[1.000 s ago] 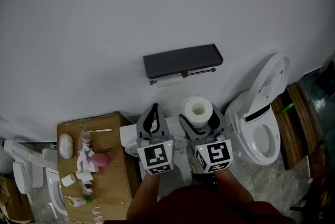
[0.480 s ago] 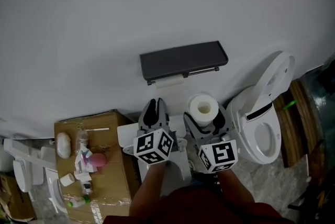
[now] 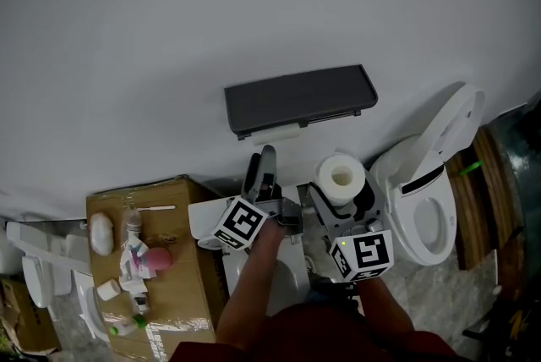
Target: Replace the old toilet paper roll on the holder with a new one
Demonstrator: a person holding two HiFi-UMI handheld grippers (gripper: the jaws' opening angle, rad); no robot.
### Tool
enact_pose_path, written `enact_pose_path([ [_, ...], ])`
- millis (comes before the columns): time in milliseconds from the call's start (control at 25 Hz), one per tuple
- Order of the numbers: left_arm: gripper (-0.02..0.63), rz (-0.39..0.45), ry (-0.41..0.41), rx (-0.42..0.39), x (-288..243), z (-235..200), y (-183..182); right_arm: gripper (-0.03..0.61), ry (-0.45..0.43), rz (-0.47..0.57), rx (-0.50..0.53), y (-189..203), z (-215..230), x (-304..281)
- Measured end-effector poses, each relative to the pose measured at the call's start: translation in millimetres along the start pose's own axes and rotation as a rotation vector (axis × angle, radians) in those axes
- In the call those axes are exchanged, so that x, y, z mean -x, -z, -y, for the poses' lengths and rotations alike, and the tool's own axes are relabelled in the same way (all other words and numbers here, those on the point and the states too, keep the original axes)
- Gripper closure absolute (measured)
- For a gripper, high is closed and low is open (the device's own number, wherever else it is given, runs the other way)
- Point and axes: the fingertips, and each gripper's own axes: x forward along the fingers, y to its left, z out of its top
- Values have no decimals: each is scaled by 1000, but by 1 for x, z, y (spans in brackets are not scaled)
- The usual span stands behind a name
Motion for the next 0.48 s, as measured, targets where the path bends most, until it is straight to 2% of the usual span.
enact_pose_path([
  [160, 304, 36, 68, 171, -21, 3, -1, 198, 9, -7, -6, 4, 5, -2],
  [280, 304, 65, 86, 218, -33, 4, -6, 198, 13, -16, -8, 7, 8, -4],
  [360, 305, 78, 81, 220, -38, 3, -8, 198, 21, -20, -12, 9, 11, -4],
  [400, 326, 85, 76, 222, -39, 1, -8, 198, 23, -21, -11, 9, 12, -4],
  [480, 408, 103, 76, 235, -39, 0, -10, 198, 25, -21, -7, 9, 12, -3],
])
